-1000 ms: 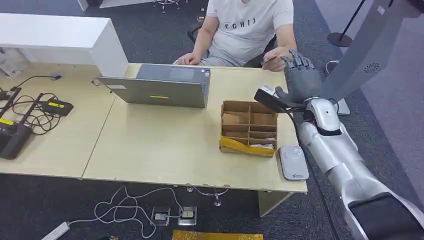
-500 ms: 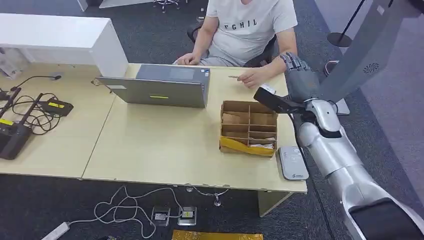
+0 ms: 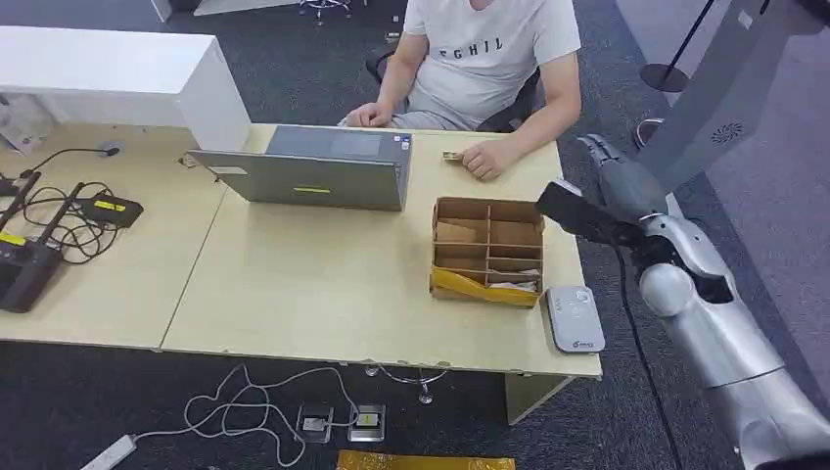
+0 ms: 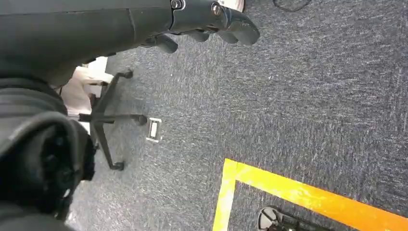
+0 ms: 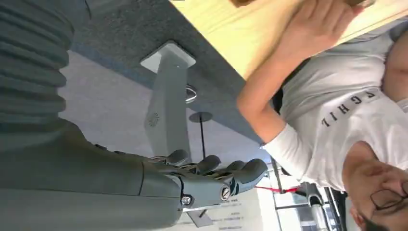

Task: Pass the card to the sensor for recognition and then transmit it.

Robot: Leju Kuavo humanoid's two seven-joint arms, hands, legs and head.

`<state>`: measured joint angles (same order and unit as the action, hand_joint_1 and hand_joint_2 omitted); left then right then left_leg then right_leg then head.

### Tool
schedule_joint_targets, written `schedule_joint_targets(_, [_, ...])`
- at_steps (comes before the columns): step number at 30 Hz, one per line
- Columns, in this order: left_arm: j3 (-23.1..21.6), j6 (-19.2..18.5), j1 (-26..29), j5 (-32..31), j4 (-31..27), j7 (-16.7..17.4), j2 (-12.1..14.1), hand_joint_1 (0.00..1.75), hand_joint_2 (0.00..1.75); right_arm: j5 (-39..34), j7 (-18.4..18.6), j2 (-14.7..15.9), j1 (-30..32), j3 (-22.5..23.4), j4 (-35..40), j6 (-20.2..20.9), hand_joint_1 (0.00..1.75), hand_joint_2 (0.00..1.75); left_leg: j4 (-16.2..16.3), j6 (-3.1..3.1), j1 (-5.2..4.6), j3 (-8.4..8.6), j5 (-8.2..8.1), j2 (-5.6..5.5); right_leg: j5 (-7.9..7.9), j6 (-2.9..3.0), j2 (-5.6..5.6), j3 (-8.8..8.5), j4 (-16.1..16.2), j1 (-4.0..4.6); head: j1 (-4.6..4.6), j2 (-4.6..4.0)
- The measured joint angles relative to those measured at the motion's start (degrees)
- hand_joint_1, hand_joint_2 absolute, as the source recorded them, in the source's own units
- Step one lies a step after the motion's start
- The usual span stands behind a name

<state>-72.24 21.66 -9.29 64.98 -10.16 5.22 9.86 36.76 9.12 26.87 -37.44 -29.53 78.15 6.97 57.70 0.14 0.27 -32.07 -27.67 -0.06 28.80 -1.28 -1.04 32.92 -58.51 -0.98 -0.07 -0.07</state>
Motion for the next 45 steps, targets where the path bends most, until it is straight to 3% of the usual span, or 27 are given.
schedule_joint_targets(6, [0.00,0.48,0.00,0.00,0.00,0.15,-0.02,0.00,0.00,-2.18,0.94,5.46,7.57,-0.02,7.84,-5.34,0.00,1.75,-0.01,-0.04,0.02,0.01,-0.04,0.04,0.00,0.00,0.03,0.00,-0.01,0.01,-0.04,0.00])
schedule_joint_targets(9, [0.00,0.66,-0.02,-0.02,0.00,0.17,-0.07,0.00,0.00,-1.90,1.16,6.46,10.11,-0.43,9.04,-7.93,0.00,1.75,-0.01,-0.04,0.03,0.02,-0.04,0.04,0.00,0.00,0.04,-0.01,-0.01,0.02,-0.04,0.00])
schedule_joint_targets(14, [0.00,0.87,-0.03,-0.04,0.00,0.17,-0.11,0.00,0.00,-0.50,0.98,7.49,12.03,-1.40,10.02,-8.22,0.00,1.75,-0.01,-0.04,0.03,0.02,-0.04,0.04,0.00,0.00,0.05,-0.02,-0.02,0.02,-0.02,0.00])
schedule_joint_targets(22, [0.00,1.14,-0.14,-0.09,0.00,0.17,-0.17,0.00,0.00,2.82,-0.44,6.70,12.83,-3.83,8.71,-12.52,0.00,1.75,-0.02,-0.04,0.03,-0.01,-0.04,0.03,0.00,0.00,0.03,-0.02,-0.01,0.02,-0.02,0.00])
schedule_joint_targets(45, [0.02,1.68,-0.16,0.61,0.00,0.15,-0.24,0.00,0.00,-0.41,-0.70,3.03,13.14,-7.61,4.39,-12.54,0.00,1.75,-0.02,-0.04,0.03,-0.02,-0.04,0.03,0.00,0.00,0.03,-0.01,-0.02,0.02,-0.04,0.00])
